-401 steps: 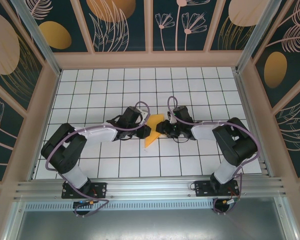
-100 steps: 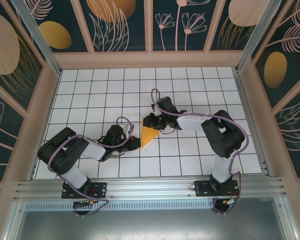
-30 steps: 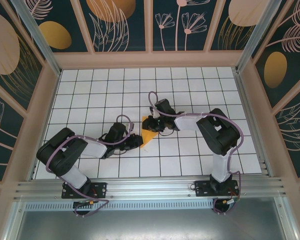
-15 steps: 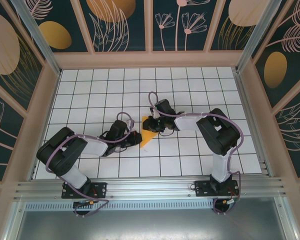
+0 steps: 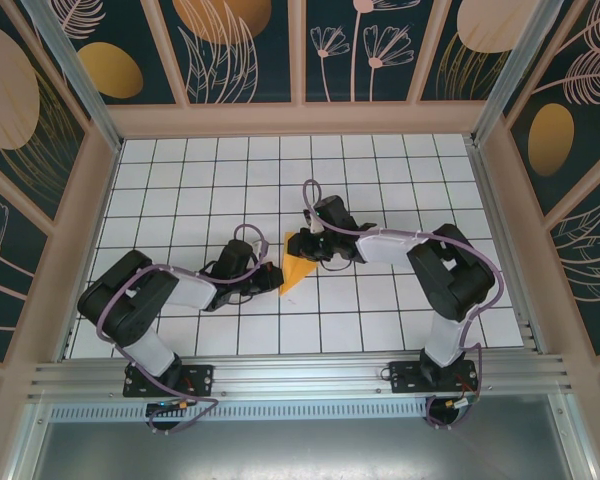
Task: Fold a paper plane with a square sheet of paper (pick it up from the middle)
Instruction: Fourth fold the wing at the center of the table.
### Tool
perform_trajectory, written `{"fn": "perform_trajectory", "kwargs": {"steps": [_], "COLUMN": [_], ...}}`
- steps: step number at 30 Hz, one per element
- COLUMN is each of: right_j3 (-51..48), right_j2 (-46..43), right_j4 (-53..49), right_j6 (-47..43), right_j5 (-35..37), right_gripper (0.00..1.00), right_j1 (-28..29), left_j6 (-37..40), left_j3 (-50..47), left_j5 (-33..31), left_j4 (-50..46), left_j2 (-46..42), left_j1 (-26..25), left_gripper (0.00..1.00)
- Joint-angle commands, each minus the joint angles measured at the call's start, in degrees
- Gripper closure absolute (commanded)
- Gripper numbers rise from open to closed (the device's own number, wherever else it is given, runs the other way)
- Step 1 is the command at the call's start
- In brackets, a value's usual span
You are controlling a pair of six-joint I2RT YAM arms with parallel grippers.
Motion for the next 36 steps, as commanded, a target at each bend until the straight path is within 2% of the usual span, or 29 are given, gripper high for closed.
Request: {"fn": "perform_trajectory", "kwargs": {"steps": [1, 15, 25, 27, 28, 29, 33, 36], "right_j3": [-0.08, 1.96, 3.32, 3.38, 3.43, 3.6, 3.92, 3.91], "right_j2": [0.15, 4.76, 7.78, 7.91, 7.95, 8.1, 8.75, 9.08], "right_j4": [0.69, 2.63, 3.14, 3.78, 3.89, 3.76, 3.27, 3.1], "right_j6": [-0.27, 0.41, 0.44, 0.32, 0.32, 0.18, 0.06, 0.11], "right_j5": [-1.9, -4.54, -3.58, -3.78, -4.01, -4.07, -4.0, -3.89], "right_gripper": [0.79, 0.79, 0.79, 0.79, 0.79, 0.79, 0.8, 0.8], "right_j1": [0.45, 0.64, -0.69, -0.82, -0.86, -0.95, -1.11, -1.13], "left_j6": [0.41, 0.81, 1.35, 1.58, 1.49, 1.48, 1.42, 1.48], "left_j3": [0.77, 1.95, 1.32, 0.9, 0.64, 0.37, -0.9, -1.6], "left_j5": [2.15, 4.58, 2.2, 2.03, 1.9, 2.06, 2.87, 3.81], "left_j4": [-0.31, 0.23, -2.11, -2.14, -1.97, -1.76, -0.8, -0.04], "left_j2": [2.34, 5.54, 3.97, 3.63, 3.64, 3.68, 1.58, 0.97], "left_j1": [0.76, 0.99, 1.61, 1.66, 1.59, 1.64, 1.6, 1.61], "left_gripper": [1.0, 1.0, 1.0, 0.97, 0.9, 0.88, 0.81, 0.79]}}
